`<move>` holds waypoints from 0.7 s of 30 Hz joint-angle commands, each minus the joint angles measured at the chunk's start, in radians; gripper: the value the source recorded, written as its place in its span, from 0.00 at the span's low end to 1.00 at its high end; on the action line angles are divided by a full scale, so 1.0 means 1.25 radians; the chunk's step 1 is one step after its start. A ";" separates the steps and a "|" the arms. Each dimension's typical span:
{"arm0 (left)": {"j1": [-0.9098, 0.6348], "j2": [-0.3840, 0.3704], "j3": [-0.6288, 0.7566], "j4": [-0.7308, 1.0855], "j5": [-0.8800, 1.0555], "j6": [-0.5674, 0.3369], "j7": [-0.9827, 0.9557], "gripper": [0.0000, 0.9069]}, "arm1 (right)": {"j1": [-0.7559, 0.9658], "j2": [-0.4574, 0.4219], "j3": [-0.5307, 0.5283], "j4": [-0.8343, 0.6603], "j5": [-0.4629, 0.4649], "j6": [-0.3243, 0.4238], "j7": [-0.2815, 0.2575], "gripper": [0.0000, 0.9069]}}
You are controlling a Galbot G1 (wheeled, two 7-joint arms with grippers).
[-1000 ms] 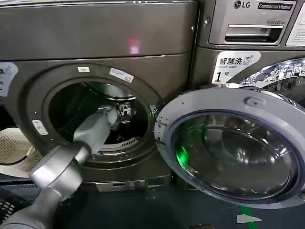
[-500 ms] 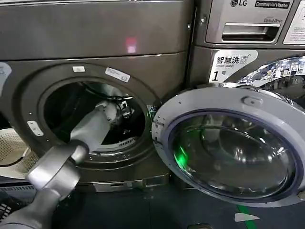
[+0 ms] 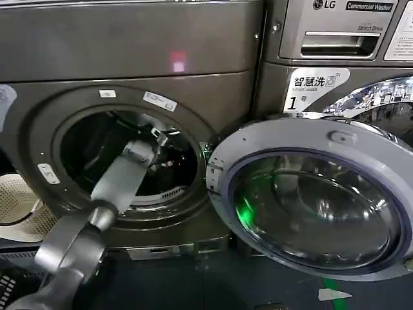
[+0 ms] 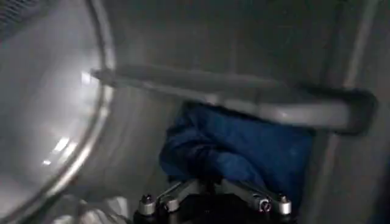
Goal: Grasp the clothes from the dryer.
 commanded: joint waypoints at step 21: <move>0.373 -0.006 -0.279 -0.566 -0.093 -0.192 -0.724 0.00 | -0.014 -0.003 0.001 -0.001 0.003 0.003 0.020 1.00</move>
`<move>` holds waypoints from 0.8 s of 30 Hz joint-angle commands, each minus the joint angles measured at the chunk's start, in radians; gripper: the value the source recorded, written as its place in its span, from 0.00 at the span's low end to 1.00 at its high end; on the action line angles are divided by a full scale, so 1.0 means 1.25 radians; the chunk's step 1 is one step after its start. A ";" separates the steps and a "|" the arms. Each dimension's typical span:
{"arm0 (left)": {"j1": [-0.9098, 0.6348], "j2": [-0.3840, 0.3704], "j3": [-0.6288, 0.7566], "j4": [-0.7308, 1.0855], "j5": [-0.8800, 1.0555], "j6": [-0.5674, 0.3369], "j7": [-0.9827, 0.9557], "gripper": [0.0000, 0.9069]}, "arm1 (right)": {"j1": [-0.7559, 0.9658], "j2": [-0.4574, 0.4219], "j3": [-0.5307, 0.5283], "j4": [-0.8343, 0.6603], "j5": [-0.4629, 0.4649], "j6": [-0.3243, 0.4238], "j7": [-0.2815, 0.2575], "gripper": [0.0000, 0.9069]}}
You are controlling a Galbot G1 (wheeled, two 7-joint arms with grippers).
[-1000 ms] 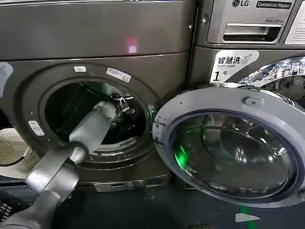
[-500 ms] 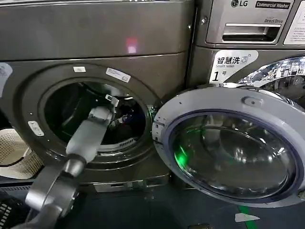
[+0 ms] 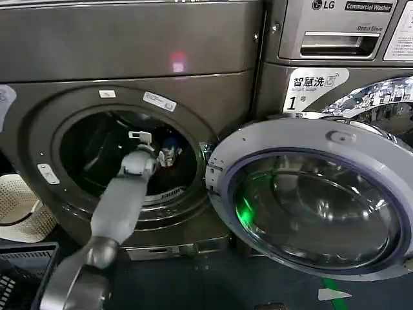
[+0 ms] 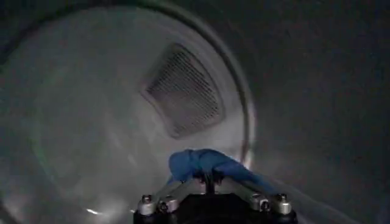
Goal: Grasp the clothes from the dryer.
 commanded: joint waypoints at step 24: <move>0.303 -0.031 -0.117 -0.314 0.111 -0.124 -0.244 0.00 | -0.014 -0.005 0.031 -0.007 0.031 0.033 0.046 1.00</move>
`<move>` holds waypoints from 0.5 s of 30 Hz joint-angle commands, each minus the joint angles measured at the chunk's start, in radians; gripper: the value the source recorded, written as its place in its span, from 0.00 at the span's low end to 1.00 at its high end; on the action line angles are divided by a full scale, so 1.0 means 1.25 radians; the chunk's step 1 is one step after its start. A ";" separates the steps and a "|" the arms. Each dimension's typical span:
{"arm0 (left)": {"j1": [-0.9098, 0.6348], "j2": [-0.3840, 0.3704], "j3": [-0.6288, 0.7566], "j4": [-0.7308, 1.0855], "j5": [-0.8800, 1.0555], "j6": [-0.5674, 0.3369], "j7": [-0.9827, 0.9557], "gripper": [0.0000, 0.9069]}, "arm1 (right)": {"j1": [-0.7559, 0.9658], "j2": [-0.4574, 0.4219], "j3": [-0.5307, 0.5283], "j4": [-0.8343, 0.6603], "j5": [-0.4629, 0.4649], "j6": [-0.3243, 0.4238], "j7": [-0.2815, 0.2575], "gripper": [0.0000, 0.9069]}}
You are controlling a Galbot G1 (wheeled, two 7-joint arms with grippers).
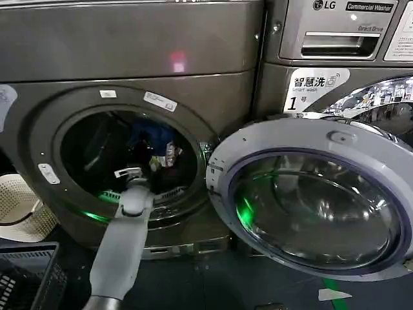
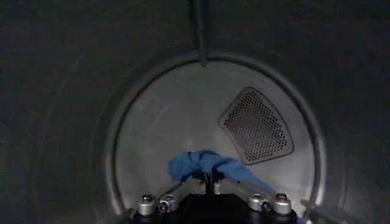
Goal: Grasp the clothes from the dryer.
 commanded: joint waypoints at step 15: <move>0.027 0.000 0.002 -0.036 0.004 0.005 -0.009 0.00 | -0.001 -0.011 0.016 -0.009 0.005 0.012 0.001 1.00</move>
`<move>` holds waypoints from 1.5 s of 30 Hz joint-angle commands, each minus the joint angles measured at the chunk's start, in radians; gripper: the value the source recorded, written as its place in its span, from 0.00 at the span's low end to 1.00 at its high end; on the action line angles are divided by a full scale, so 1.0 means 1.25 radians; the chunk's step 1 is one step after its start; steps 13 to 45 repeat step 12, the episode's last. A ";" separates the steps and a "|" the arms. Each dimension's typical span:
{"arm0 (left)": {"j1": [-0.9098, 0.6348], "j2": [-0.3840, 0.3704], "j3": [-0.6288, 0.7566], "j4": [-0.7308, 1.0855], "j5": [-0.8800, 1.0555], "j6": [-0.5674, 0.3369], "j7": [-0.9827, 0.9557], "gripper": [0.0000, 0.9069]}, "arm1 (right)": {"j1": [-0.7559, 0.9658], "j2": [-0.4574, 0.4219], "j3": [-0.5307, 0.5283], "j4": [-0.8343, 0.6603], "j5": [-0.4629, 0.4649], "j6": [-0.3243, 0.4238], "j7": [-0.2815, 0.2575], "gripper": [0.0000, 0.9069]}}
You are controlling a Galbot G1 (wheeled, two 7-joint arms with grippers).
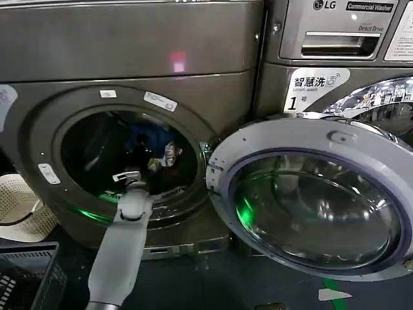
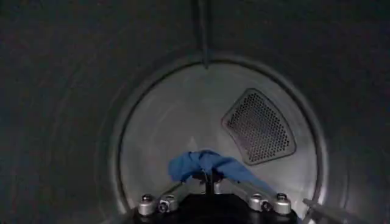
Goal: Grasp the clothes from the dryer.
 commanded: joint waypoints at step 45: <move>0.004 -0.028 -0.003 -0.003 0.012 0.002 0.000 0.00 | -0.003 -0.014 0.002 0.003 0.001 0.003 0.000 1.00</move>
